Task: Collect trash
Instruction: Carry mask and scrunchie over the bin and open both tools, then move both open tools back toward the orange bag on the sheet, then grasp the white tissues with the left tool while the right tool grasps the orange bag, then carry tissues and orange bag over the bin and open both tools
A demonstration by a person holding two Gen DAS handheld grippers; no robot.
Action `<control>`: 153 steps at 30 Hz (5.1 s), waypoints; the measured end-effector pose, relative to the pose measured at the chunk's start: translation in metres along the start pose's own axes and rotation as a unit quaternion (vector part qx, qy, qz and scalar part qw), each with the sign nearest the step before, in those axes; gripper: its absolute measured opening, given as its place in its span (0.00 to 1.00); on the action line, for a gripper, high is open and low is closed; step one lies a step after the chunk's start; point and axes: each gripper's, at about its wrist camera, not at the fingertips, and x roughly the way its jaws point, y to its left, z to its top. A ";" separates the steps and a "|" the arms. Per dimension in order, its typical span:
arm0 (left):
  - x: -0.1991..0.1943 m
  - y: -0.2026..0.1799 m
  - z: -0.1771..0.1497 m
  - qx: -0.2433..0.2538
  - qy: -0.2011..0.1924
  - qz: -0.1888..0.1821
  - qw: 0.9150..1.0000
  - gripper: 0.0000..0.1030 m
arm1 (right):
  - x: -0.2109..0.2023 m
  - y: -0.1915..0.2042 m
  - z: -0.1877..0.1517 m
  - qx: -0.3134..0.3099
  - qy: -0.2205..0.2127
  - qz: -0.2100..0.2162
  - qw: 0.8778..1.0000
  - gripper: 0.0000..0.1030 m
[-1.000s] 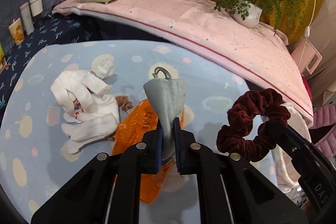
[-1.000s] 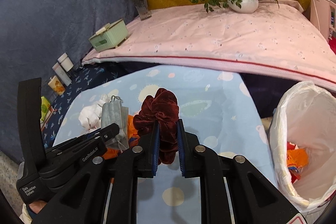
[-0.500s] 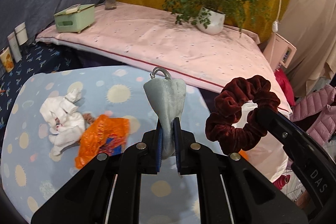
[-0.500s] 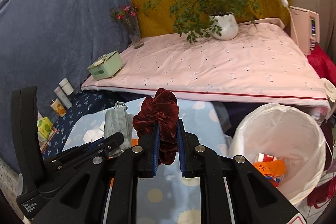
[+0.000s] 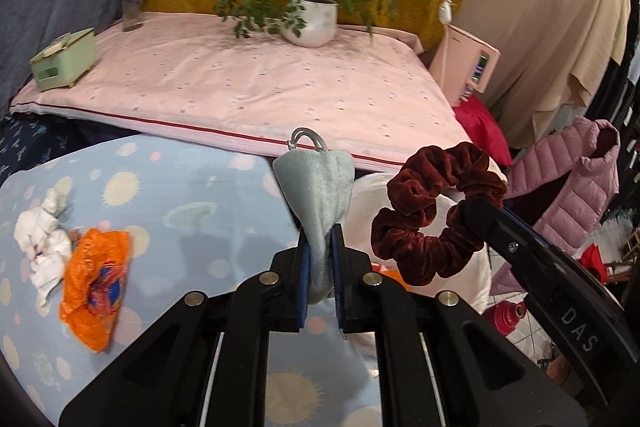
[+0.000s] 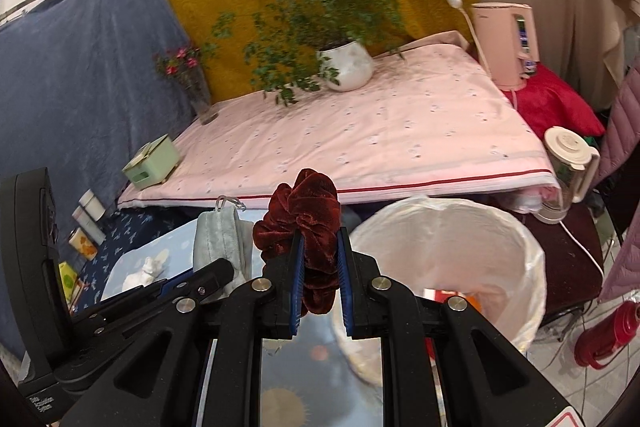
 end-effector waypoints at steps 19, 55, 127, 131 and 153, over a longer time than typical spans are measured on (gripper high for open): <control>0.028 -0.053 0.002 0.024 0.010 -0.026 0.999 0.41 | -0.001 -0.062 -0.001 0.039 0.001 -0.056 0.998 0.33; -0.015 0.074 -0.015 -0.070 -0.010 0.062 0.996 0.44 | 0.020 0.048 -0.021 -0.046 0.038 0.002 0.998 0.38; 0.005 0.292 -0.090 -0.205 0.067 0.129 0.968 0.05 | 0.176 0.225 -0.153 -0.162 0.221 0.072 0.959 0.04; -0.009 0.275 -0.086 -0.197 0.056 0.124 0.971 0.05 | 0.157 0.217 -0.143 -0.153 0.203 0.074 0.964 0.04; -0.047 0.115 -0.035 -0.092 -0.002 0.065 0.994 0.04 | 0.044 0.118 -0.046 -0.075 0.064 0.046 0.994 0.03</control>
